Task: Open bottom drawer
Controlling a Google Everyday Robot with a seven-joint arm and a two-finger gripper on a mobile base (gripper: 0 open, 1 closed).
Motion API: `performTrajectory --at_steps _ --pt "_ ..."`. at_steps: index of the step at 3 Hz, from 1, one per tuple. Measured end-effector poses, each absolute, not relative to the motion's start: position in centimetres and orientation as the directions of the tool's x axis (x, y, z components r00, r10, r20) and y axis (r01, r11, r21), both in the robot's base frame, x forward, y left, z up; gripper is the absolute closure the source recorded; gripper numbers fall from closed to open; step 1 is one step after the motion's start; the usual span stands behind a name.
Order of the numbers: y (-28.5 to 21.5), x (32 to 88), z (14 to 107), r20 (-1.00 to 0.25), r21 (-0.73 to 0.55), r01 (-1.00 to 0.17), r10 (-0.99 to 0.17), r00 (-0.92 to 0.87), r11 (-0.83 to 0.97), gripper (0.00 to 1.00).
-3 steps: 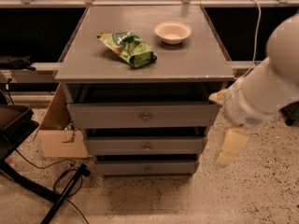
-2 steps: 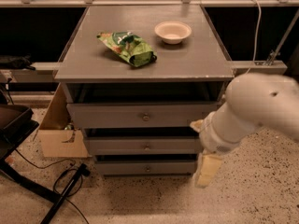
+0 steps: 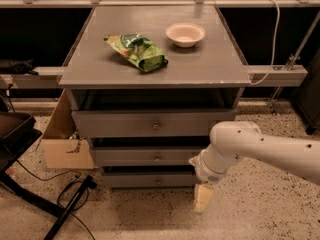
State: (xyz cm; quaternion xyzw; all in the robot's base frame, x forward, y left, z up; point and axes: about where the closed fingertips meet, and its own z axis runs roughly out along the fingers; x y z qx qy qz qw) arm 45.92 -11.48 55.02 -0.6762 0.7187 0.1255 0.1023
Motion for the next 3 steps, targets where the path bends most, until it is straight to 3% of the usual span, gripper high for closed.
performTrajectory --at_steps 3 --pt "-10.0 46.9 49.8 -0.267 0.045 -0.998 -0.963 -0.049 0.038 0.00"
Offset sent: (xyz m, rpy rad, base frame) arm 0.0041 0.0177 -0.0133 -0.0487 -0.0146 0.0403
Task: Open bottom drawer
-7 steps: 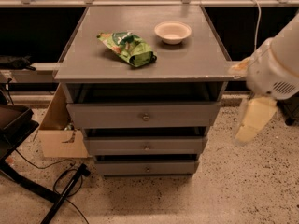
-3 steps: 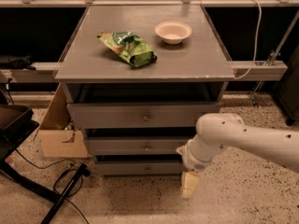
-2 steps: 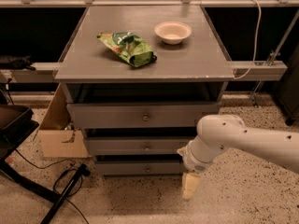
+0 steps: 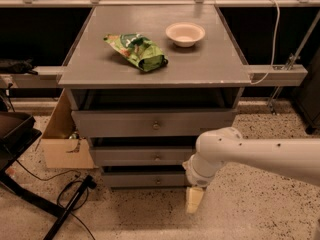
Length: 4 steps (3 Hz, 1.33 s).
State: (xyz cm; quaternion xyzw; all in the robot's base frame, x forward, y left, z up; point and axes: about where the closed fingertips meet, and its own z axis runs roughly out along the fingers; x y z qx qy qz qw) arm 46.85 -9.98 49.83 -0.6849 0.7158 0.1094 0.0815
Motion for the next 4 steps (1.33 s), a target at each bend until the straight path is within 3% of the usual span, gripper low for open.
performTrajectory --at_steps 3,4 --pt "-12.2 52.0 33.4 -0.317 0.059 -0.994 -0.942 -0.105 0.091 0.00" --pt "-12.1 52.6 32.2 -0.327 0.061 -0.993 -0.938 -0.113 0.099 0.00"
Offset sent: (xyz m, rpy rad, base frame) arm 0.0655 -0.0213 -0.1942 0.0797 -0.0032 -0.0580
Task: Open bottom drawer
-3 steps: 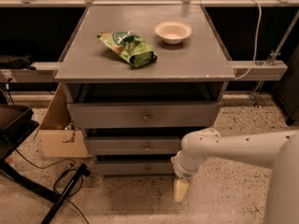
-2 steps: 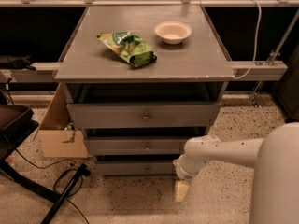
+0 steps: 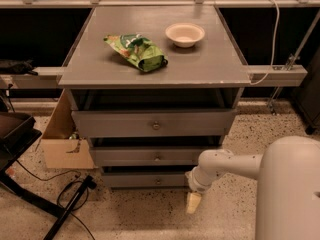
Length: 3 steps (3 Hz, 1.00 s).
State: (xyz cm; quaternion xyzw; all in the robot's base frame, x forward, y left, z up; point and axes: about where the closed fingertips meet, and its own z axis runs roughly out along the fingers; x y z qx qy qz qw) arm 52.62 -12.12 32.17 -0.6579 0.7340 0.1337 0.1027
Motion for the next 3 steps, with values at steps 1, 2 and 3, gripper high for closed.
performTrajectory --at_steps 1,2,3 --pt "-12.2 53.1 30.9 -0.302 0.077 -0.992 -0.946 -0.122 0.103 0.00" --pt "-12.7 54.7 28.2 -0.259 0.066 -0.993 -0.959 -0.114 0.100 0.00" --pt "-13.6 55.2 25.9 -0.221 0.049 -0.994 -0.970 -0.102 0.093 0.00"
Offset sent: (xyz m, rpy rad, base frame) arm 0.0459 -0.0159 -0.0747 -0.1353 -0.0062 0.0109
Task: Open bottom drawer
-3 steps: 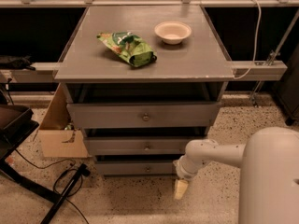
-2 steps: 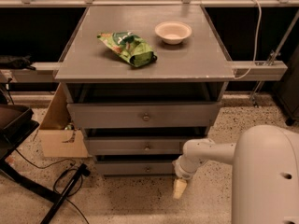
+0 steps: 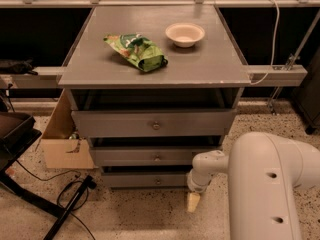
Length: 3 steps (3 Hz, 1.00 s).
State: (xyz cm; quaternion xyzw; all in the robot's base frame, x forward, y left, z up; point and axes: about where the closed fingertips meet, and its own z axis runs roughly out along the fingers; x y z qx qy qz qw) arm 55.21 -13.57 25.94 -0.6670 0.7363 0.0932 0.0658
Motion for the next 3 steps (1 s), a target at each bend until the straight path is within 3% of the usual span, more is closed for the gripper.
performTrajectory --at_steps 1,3 --pt "-14.10 56.48 24.06 -0.153 -0.017 -0.998 -0.986 -0.064 0.067 0.00" --pt "-14.32 57.05 23.68 -0.159 -0.032 -0.997 -0.985 -0.060 0.066 0.00"
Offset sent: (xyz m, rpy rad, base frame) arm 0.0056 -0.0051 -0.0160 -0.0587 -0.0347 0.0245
